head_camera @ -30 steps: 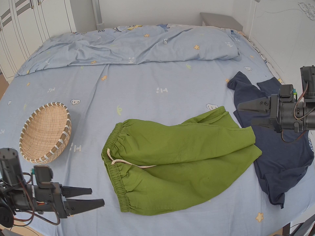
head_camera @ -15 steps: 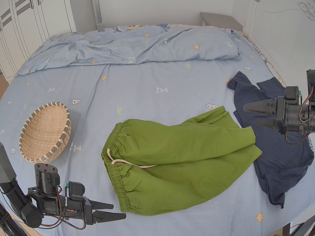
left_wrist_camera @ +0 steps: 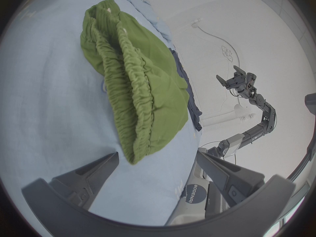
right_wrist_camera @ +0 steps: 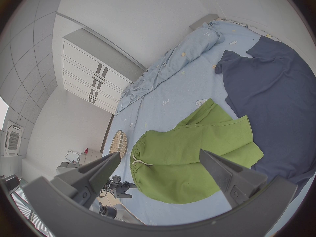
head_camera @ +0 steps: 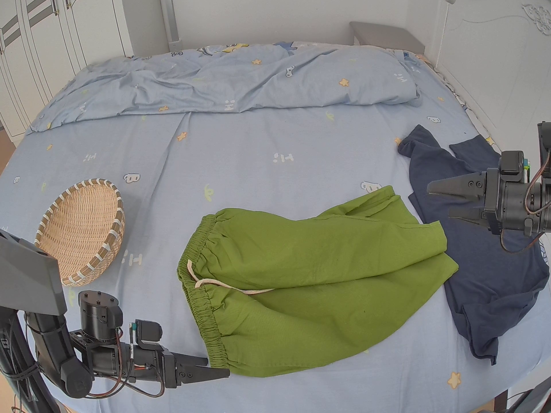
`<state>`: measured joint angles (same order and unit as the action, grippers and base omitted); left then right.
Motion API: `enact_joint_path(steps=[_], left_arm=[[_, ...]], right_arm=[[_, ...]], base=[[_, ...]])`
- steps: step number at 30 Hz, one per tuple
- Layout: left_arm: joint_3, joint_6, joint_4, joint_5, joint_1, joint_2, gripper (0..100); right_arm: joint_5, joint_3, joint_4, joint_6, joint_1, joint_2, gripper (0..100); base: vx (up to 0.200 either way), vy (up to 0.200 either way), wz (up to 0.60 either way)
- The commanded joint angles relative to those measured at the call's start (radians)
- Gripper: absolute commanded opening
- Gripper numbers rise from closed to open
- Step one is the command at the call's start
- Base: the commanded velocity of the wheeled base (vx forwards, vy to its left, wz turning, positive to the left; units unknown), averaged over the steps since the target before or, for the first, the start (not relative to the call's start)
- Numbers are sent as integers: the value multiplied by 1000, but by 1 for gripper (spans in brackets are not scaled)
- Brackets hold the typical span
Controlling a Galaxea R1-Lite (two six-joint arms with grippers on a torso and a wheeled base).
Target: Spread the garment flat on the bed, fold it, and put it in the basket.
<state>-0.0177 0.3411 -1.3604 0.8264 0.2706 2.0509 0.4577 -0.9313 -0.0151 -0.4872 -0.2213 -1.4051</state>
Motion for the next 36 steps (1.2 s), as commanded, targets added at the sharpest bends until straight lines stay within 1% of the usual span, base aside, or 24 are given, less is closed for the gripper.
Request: enact_joint_path(steps=[1, 3, 4, 6, 7, 19, 20, 28, 32, 33, 36], left_arm=[[5, 22, -128, -1, 4, 132, 100], [5, 67, -210, -1, 12, 170, 100], [1, 88, -210, -1, 18, 186, 100], [-1, 93, -210, -1, 19, 189, 100], [-19, 127, -210, -1, 28, 195, 100], [-59, 128, -210, 2, 22, 192, 100], [-62, 128, -210, 2, 19, 192, 0], [-48, 130, -210, 0, 19, 180, 0], [-34, 144, -210, -1, 13, 144, 0], [-1, 227, -210, -4, -10, 72, 0], [18, 331, -204, -7, -34, -18, 0]], right_arm=[[-1, 2, 0, 1, -3, -2, 100], [-1, 2, 0, 1, -3, -2, 100], [-1, 2, 0, 1, -3, -2, 100], [-1, 2, 0, 1, -3, -2, 100], [-1, 0, 0, 1, -3, -2, 100], [-1, 2, 0, 1, -3, 0, 100], [-1, 2, 0, 1, -3, 0, 100], [-1, 2, 0, 1, -3, 0, 100], [-1, 2, 0, 1, -3, 0, 100], [3, 0, 1, 1, 5, 0, 100], [6, 0, 3, 1, 7, -2, 100]], base=[[0, 0, 0], [0, 0, 0], [0, 0, 0], [0, 0, 0], [0, 0, 0], [0, 0, 0], [0, 0, 0], [0, 0, 0], [0, 0, 0], [0, 0, 0], [0, 0, 0]])
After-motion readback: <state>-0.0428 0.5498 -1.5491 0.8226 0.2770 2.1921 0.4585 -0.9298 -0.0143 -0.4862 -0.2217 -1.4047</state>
